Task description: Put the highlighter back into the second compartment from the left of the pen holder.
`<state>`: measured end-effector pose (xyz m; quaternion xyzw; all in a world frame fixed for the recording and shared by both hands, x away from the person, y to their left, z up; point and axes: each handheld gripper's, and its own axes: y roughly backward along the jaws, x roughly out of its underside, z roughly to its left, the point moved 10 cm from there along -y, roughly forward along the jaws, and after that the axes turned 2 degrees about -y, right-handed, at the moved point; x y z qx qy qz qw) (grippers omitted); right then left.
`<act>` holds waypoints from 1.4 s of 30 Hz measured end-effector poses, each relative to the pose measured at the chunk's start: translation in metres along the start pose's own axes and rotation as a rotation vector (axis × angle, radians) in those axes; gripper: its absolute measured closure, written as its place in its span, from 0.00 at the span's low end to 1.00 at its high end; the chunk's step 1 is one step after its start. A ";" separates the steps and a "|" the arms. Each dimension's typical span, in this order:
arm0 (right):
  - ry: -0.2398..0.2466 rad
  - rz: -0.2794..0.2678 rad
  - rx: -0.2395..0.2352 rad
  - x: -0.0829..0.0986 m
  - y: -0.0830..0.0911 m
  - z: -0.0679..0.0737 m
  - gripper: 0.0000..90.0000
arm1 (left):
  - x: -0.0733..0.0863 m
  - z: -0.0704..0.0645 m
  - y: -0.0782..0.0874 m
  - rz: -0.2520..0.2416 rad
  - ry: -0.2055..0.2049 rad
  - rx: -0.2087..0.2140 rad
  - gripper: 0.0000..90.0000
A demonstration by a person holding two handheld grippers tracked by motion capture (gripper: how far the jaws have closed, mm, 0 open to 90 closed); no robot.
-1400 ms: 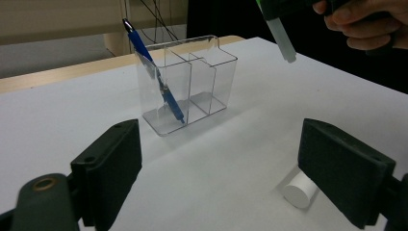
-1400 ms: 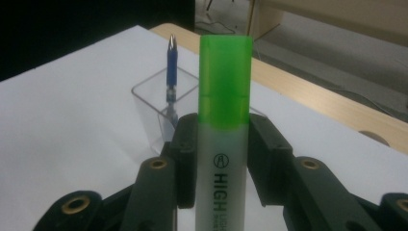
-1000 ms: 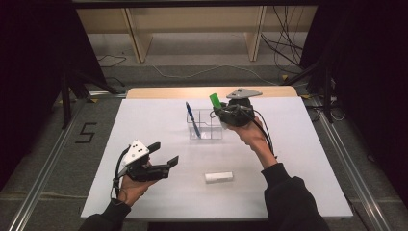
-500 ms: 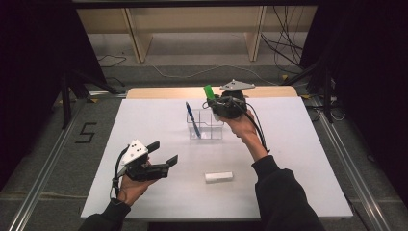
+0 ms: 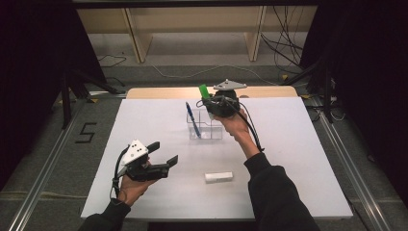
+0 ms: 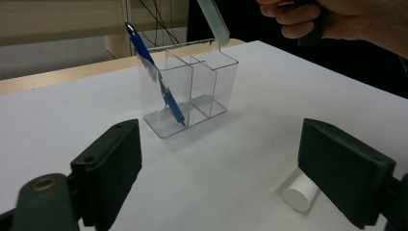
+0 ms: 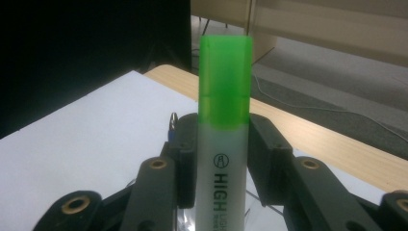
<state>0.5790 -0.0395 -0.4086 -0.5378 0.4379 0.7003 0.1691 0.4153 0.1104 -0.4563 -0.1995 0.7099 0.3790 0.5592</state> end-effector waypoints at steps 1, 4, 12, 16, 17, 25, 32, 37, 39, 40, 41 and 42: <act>0.001 0.001 0.006 0.001 -0.001 -0.001 0.74 | 0.000 0.000 0.000 0.000 0.000 0.001 0.17; -0.008 0.000 0.012 0.002 -0.006 -0.003 0.74 | 0.000 -0.001 0.000 0.000 -0.001 0.000 0.17; -0.015 -0.001 0.024 0.004 -0.015 -0.003 0.74 | 0.000 0.000 0.001 -0.002 -0.001 0.002 0.17; -0.012 -0.006 0.022 0.002 -0.018 0.000 0.74 | -0.001 0.000 0.001 -0.004 0.001 0.002 0.17; -0.012 -0.009 0.017 0.002 -0.019 0.001 0.74 | -0.001 -0.001 0.001 -0.005 0.001 0.001 0.17; -0.024 -0.003 0.017 0.004 -0.027 0.004 0.74 | -0.001 -0.004 -0.001 -0.008 0.002 0.009 0.17; -0.023 0.007 0.019 0.007 -0.031 0.004 0.74 | -0.002 -0.002 0.000 -0.006 0.002 0.008 0.17; -0.023 0.009 0.025 0.009 -0.032 0.004 0.74 | -0.002 -0.002 0.000 -0.006 0.001 0.008 0.17; -0.030 0.009 0.026 0.009 -0.033 0.003 0.74 | -0.001 -0.002 0.000 -0.005 0.001 0.008 0.17; -0.032 0.012 0.027 0.010 -0.033 0.003 0.74 | -0.001 -0.002 0.000 -0.005 0.000 0.008 0.17; -0.033 0.011 0.027 0.010 -0.034 0.003 0.74 | -0.001 -0.002 0.000 -0.006 0.001 0.008 0.17; -0.031 0.013 0.026 0.011 -0.034 0.003 0.74 | -0.002 -0.002 0.000 -0.006 0.002 0.008 0.17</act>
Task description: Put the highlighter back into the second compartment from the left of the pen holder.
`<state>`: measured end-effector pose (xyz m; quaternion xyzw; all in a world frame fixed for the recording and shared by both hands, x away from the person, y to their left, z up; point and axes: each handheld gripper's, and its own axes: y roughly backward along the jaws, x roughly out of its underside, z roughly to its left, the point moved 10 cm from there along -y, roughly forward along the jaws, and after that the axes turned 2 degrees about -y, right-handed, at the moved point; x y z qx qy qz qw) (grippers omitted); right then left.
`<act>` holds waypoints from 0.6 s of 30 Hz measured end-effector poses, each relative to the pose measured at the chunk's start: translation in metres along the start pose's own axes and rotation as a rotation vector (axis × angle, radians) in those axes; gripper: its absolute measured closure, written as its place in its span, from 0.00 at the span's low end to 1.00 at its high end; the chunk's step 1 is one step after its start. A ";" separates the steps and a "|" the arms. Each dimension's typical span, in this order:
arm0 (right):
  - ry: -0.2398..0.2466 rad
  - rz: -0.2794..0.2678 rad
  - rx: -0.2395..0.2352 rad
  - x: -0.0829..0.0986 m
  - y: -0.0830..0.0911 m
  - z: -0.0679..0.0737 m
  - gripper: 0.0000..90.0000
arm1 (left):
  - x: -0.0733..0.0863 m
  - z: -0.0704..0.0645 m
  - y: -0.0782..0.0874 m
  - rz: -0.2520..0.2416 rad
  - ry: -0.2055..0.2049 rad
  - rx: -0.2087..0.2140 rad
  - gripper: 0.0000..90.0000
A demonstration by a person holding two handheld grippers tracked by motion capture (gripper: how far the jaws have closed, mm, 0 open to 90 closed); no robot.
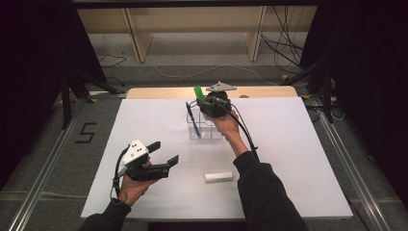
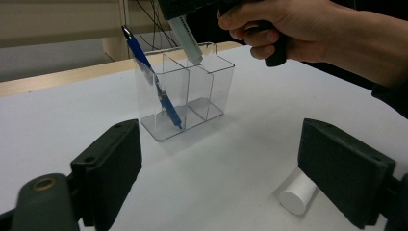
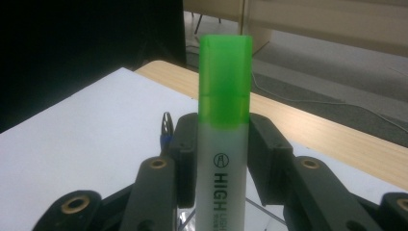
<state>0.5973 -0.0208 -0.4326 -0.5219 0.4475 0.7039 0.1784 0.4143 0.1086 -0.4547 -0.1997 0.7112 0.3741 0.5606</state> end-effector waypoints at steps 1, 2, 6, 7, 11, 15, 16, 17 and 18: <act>0.000 -0.001 0.001 0.000 -0.001 0.000 0.74 | 0.000 0.000 0.000 0.002 -0.001 0.001 0.17; -0.002 0.001 0.003 0.001 -0.001 0.000 0.74 | 0.000 0.000 0.000 0.002 -0.003 0.000 0.17; -0.001 0.004 0.009 0.003 -0.004 0.000 0.74 | 0.000 0.000 0.001 0.003 -0.003 0.001 0.17; -0.004 0.005 0.012 0.004 -0.004 0.000 0.74 | 0.000 0.000 0.000 0.002 -0.004 -0.001 0.17; -0.005 0.007 0.014 0.007 -0.006 0.000 0.74 | 0.000 0.000 0.001 -0.002 0.000 -0.001 0.17; -0.009 0.012 0.015 0.011 -0.006 0.000 0.74 | 0.000 0.000 0.000 -0.004 0.002 0.000 0.17; -0.010 0.016 0.012 0.012 -0.007 0.001 0.74 | 0.000 0.000 0.000 -0.001 0.000 0.000 0.17; -0.015 0.017 0.015 0.014 -0.007 0.000 0.74 | 0.000 0.000 0.000 -0.001 0.000 0.001 0.17; -0.015 0.015 0.014 0.015 -0.007 0.000 0.74 | 0.000 0.000 0.001 0.000 -0.004 0.000 0.17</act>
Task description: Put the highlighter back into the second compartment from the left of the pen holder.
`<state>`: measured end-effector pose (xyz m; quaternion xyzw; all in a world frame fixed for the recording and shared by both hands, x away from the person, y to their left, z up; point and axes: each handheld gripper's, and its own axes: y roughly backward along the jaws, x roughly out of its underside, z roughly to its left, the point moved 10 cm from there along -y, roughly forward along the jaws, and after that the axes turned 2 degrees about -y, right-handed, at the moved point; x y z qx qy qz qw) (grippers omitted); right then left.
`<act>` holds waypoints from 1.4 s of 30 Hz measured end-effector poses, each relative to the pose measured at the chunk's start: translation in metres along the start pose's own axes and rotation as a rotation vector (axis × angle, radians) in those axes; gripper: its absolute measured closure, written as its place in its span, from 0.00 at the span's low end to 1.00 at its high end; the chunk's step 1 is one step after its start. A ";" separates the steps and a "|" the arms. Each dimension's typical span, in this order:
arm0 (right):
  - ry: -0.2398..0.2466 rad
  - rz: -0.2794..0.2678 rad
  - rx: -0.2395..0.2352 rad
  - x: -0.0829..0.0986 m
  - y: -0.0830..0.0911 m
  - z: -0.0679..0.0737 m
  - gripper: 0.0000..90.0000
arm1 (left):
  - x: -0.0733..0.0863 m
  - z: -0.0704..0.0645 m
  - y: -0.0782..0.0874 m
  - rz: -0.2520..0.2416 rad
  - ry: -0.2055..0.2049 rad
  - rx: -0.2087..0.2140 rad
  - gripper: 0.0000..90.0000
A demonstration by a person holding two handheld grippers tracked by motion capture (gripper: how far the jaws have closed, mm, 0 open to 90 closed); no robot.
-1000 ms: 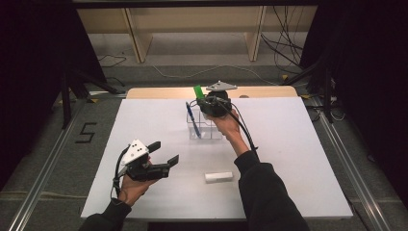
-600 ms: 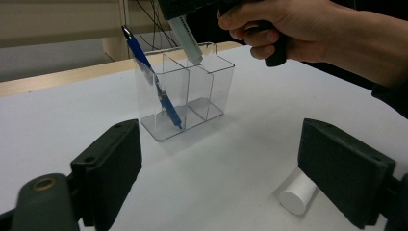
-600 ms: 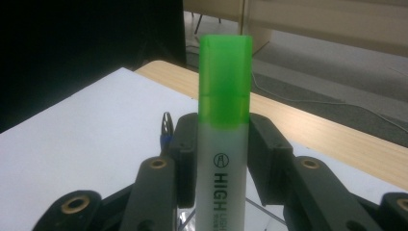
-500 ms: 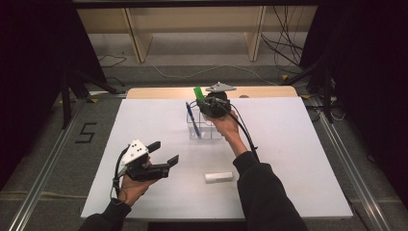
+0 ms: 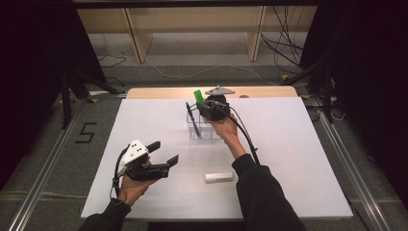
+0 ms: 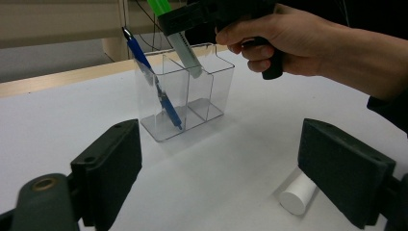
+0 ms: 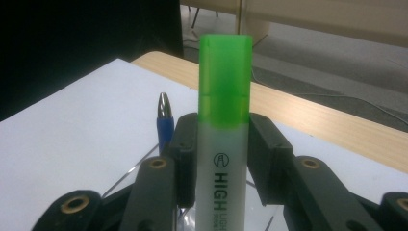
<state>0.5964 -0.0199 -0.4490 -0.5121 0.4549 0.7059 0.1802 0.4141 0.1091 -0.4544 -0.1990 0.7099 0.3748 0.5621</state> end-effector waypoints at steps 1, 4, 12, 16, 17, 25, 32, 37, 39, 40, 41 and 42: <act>-0.003 -0.006 -0.001 0.001 0.000 0.000 0.74 | 0.000 0.000 0.000 0.002 -0.003 0.000 0.17; -0.010 -0.001 -0.003 0.004 0.000 -0.001 0.74 | 0.000 0.000 0.000 0.000 0.001 0.001 0.17; -0.040 0.006 -0.025 0.008 0.004 -0.001 0.58 | 0.000 0.000 0.000 0.003 -0.003 0.002 0.17; -0.060 -0.020 -0.065 -0.001 0.020 -0.002 0.48 | 0.000 0.001 0.000 0.000 0.002 0.000 0.17; -0.063 -0.025 -0.076 -0.003 0.025 -0.002 0.44 | 0.000 0.001 0.000 0.002 -0.001 0.001 0.17; 0.011 0.004 -0.117 -0.002 0.066 -0.005 0.35 | 0.001 0.000 -0.001 0.006 0.003 -0.003 0.17; 0.061 0.074 -0.152 0.020 0.091 -0.006 0.32 | 0.002 0.001 -0.002 0.007 0.004 -0.005 0.17; 0.082 0.086 -0.184 0.030 0.104 -0.001 0.30 | 0.002 0.001 -0.002 0.008 0.004 -0.006 0.17; 0.089 0.090 -0.199 0.034 0.108 0.004 0.30 | 0.002 0.001 -0.002 0.009 0.004 -0.007 0.17; 0.099 0.096 -0.205 0.036 0.110 0.006 0.29 | 0.002 0.001 -0.002 0.008 0.005 -0.007 0.17; 0.108 0.104 -0.210 0.039 0.112 0.009 0.29 | 0.002 0.001 -0.001 0.009 0.002 -0.007 0.17; 0.121 0.112 -0.216 0.042 0.114 0.011 0.29 | 0.002 0.001 -0.001 0.006 0.005 -0.008 0.17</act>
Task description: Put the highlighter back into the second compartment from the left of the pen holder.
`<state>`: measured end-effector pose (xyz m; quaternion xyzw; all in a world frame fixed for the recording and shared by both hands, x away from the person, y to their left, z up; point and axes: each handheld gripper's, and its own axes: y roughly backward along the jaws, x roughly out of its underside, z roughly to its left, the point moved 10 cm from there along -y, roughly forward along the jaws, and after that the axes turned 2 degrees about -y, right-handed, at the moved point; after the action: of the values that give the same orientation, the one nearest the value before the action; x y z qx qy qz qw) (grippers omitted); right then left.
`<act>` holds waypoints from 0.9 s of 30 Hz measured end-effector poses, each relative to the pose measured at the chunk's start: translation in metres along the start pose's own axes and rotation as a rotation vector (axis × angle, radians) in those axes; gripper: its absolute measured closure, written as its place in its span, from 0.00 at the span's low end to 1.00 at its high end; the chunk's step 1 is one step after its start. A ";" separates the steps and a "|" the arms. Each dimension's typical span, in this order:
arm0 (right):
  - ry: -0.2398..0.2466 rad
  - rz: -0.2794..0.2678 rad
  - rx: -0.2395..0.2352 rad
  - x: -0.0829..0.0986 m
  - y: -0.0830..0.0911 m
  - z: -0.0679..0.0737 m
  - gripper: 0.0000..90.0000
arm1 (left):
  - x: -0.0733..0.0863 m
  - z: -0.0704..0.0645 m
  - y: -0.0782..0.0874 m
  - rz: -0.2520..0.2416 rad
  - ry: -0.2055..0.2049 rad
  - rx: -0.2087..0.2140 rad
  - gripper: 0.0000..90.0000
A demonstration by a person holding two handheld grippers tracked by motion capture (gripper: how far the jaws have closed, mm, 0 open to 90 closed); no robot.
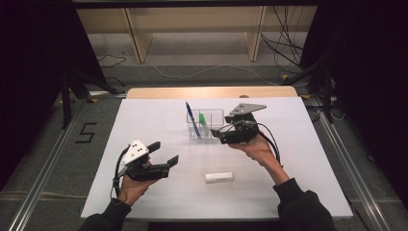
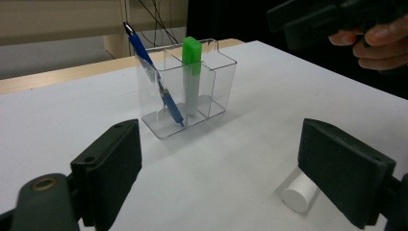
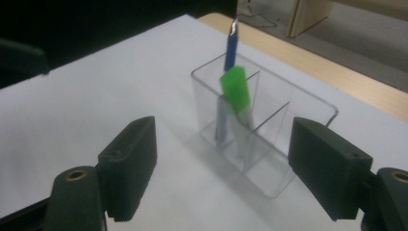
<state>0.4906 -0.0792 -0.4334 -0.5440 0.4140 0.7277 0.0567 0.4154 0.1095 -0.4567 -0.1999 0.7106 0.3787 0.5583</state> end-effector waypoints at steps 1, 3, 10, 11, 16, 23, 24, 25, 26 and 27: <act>0.004 0.008 -0.007 0.003 0.001 0.003 0.28 | 0.000 0.000 0.000 0.001 -0.001 0.000 0.17; 0.011 0.012 -0.023 0.007 0.004 0.009 0.28 | 0.001 0.001 0.000 0.004 0.001 0.000 0.17; 0.043 0.039 -0.056 0.015 0.009 0.021 0.27 | 0.000 0.001 0.000 0.003 0.002 0.001 0.17; 0.046 0.042 -0.058 0.016 0.009 0.022 0.27 | 0.001 0.001 0.000 0.004 0.001 0.001 0.17; 0.061 0.062 -0.081 0.021 0.009 0.030 0.26 | -0.001 0.001 0.001 -0.003 0.004 -0.001 0.17; 0.081 0.099 -0.110 0.028 0.008 0.040 0.25 | -0.001 0.002 0.001 -0.003 0.006 -0.003 0.17; 0.087 0.101 -0.110 0.028 0.008 0.041 0.25 | -0.001 0.002 0.001 -0.004 0.006 -0.003 0.17; 0.095 0.108 -0.112 0.029 0.008 0.042 0.25 | -0.001 0.002 0.001 -0.004 0.005 -0.004 0.17; 0.100 0.117 -0.119 0.031 0.008 0.044 0.25 | -0.001 0.002 0.001 -0.003 0.006 -0.003 0.17; 0.103 0.125 -0.118 0.032 0.007 0.045 0.24 | -0.001 0.002 0.001 -0.002 0.005 -0.004 0.17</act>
<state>0.4406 -0.0661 -0.4530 -0.5561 0.4056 0.7242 -0.0422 0.4164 0.1115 -0.4562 -0.2026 0.7111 0.3789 0.5566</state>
